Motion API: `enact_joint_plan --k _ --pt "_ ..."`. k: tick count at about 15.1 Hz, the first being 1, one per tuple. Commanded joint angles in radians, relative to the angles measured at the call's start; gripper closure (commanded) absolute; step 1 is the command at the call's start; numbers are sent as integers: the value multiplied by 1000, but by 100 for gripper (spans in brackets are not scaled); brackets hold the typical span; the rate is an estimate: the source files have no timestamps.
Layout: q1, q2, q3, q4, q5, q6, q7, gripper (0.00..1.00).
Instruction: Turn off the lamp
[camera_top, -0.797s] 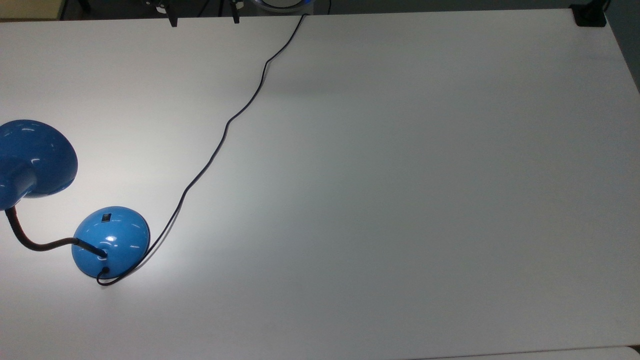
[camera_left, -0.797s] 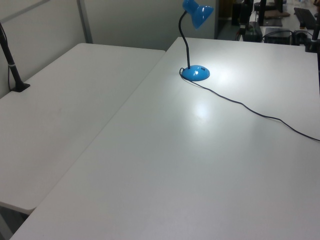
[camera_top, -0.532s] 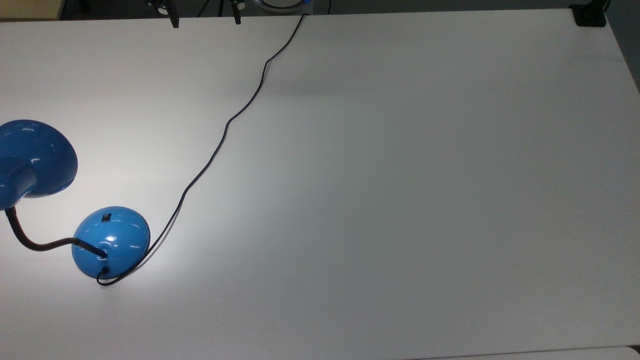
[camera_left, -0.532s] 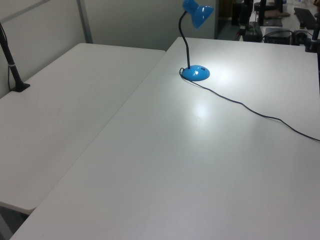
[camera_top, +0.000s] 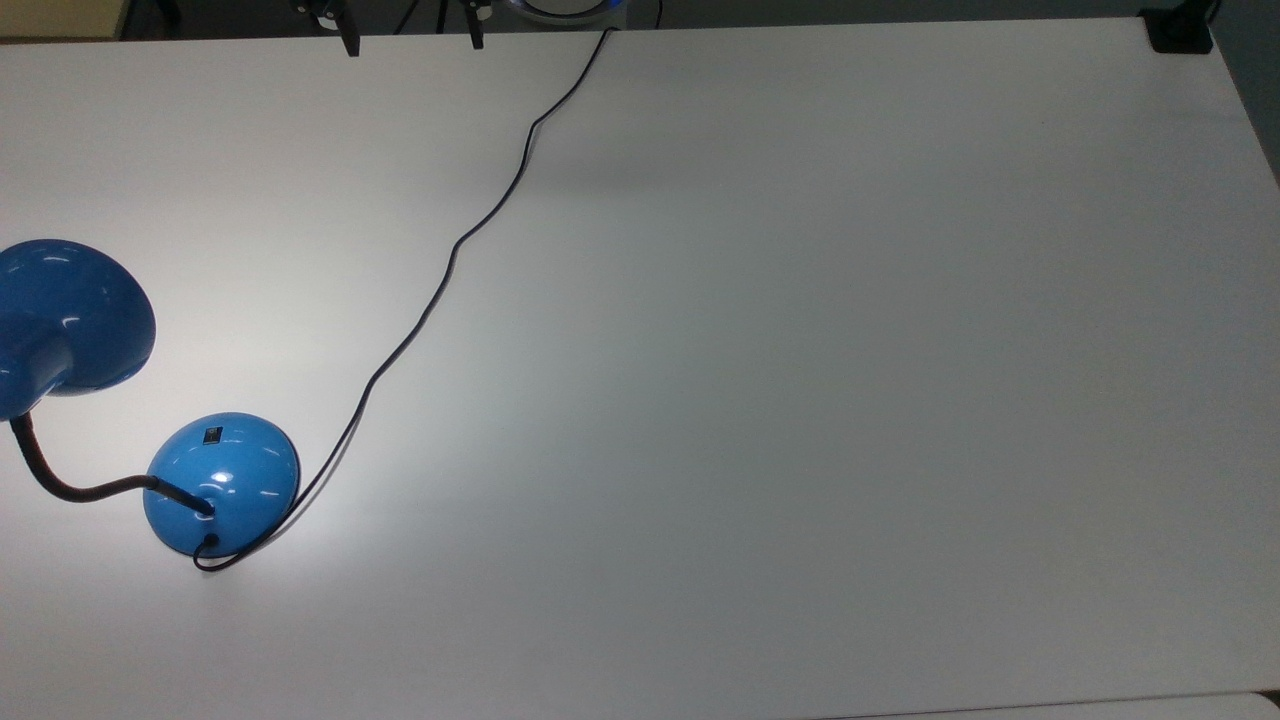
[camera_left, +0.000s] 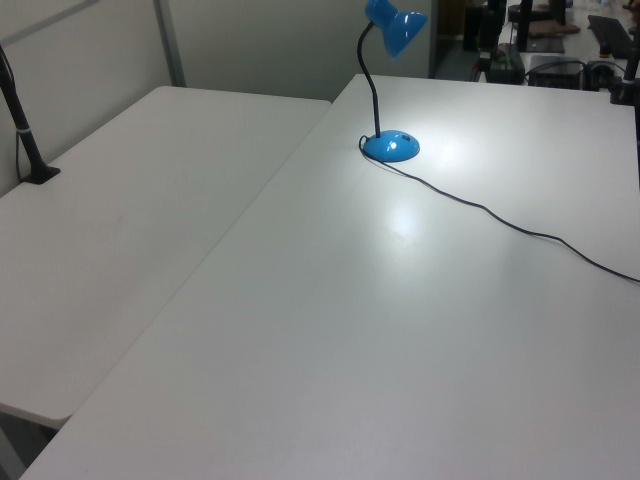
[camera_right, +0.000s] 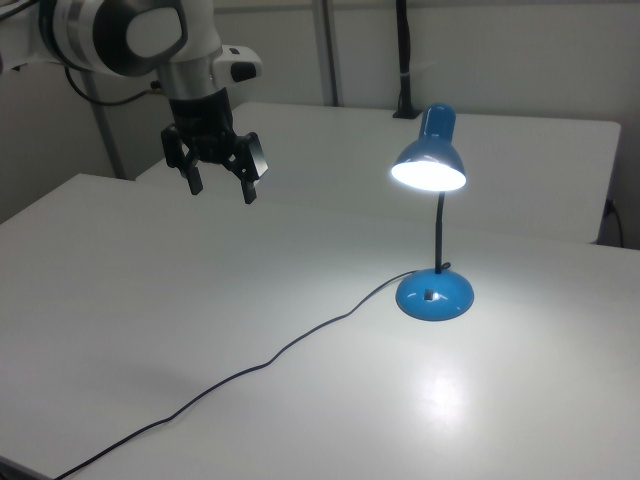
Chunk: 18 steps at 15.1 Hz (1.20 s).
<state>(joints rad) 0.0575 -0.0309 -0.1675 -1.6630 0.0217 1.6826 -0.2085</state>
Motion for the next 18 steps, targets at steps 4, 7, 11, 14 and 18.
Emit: enact_joint_plan --k 4,7,11,14,18 --pt "-10 2 -1 -12 -14 9 -138 0" --pt "-51 20 -1 -12 -20 14 -277 0" --pt "-129 81 -1 -11 -74 116 -302 0" --pt "-185 169 -1 -15 -75 222 -308 4" --pt "-208 278 -1 -15 -60 373 -293 90"
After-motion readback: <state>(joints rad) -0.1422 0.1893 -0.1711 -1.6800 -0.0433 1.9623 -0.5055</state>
